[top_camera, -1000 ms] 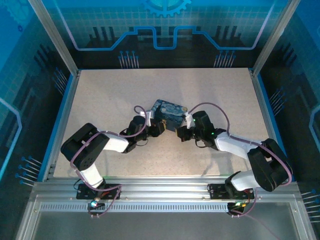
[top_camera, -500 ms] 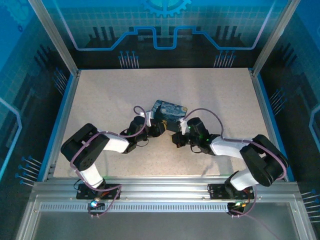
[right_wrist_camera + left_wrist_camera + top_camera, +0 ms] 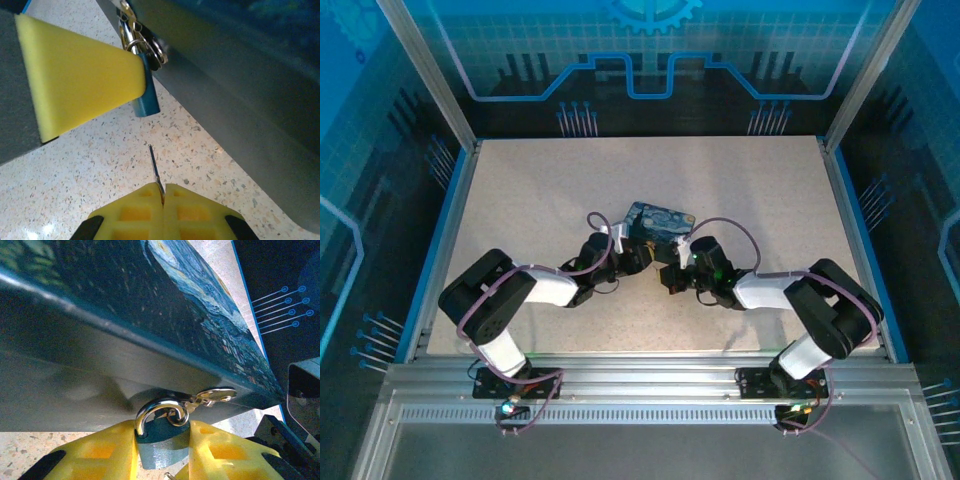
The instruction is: Unlock a padlock with a key
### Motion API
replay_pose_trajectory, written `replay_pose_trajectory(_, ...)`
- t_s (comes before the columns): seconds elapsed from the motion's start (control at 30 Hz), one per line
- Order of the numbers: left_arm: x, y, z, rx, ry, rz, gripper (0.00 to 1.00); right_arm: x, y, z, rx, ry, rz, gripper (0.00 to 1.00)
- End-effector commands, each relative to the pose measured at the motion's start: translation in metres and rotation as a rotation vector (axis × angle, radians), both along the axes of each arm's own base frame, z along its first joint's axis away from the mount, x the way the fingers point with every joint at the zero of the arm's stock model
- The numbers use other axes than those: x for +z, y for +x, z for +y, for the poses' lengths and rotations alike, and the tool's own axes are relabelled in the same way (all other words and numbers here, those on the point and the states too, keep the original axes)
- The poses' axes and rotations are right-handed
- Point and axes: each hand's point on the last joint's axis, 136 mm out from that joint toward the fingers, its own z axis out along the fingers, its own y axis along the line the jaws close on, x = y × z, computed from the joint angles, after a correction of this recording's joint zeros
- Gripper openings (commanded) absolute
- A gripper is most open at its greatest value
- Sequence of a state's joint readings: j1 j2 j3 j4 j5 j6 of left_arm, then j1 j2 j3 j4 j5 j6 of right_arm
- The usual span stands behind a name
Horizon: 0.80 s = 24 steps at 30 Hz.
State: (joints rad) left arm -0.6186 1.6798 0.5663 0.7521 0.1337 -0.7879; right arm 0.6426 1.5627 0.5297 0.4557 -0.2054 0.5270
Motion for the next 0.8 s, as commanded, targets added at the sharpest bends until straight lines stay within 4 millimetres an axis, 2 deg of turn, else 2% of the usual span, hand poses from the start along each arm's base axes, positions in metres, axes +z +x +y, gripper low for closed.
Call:
replay_pose_trajectory(0.0,0.029,0.007,-0.008,0.005,-0.05,-0.062,0.29,0.003,0.004,0.006,-0.01,0.022,-0.024,0.0)
replay_pose_trajectory(0.77,0.031,0.006,-0.01,0.0,-0.049,-0.068,0.29,0.007,0.019,0.006,-0.065,0.075,-0.036,0.0)
